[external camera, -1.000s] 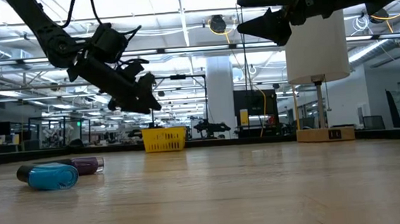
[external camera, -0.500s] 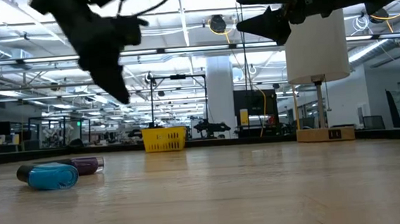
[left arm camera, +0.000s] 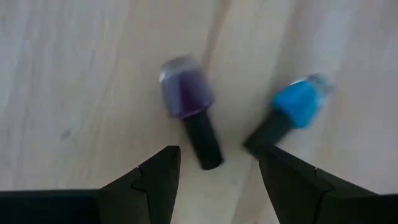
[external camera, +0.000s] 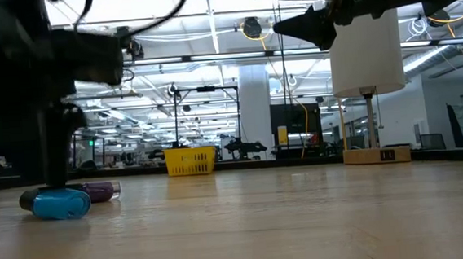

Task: Pick & Place Nail Polish
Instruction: Put the violet nail polish bottle into the yellow bin

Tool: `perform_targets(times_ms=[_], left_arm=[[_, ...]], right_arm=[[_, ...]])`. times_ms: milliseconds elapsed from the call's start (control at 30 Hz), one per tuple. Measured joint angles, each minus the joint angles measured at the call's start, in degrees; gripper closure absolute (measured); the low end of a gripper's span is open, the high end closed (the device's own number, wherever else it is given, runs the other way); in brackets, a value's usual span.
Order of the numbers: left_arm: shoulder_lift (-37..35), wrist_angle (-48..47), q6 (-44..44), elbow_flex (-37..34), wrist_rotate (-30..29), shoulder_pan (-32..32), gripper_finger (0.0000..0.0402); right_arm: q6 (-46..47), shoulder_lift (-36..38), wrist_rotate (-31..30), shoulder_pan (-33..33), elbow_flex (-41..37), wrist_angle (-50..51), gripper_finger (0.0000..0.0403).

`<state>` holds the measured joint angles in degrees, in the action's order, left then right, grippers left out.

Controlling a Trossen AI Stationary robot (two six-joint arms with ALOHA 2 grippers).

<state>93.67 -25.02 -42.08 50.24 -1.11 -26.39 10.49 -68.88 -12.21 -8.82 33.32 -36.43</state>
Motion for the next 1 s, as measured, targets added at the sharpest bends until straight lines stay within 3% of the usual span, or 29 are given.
perform_targets(times_ms=[200,700,1000], left_arm=[[3.2,-0.1,-2.2,0.1,-0.4,1.8,0.0188],[3.3,-3.2,-6.3,0.1,1.9,3.2,0.0188],[3.3,-6.5,-9.4,0.1,-3.9,3.1,0.0188]], right_arm=[[0.9,0.0,0.0,0.0,0.0,-0.2,0.0083],[1.3,0.0,0.0,0.0,0.0,-0.2,0.0083],[0.9,0.0,0.0,0.0,0.0,-0.2,0.0083]])
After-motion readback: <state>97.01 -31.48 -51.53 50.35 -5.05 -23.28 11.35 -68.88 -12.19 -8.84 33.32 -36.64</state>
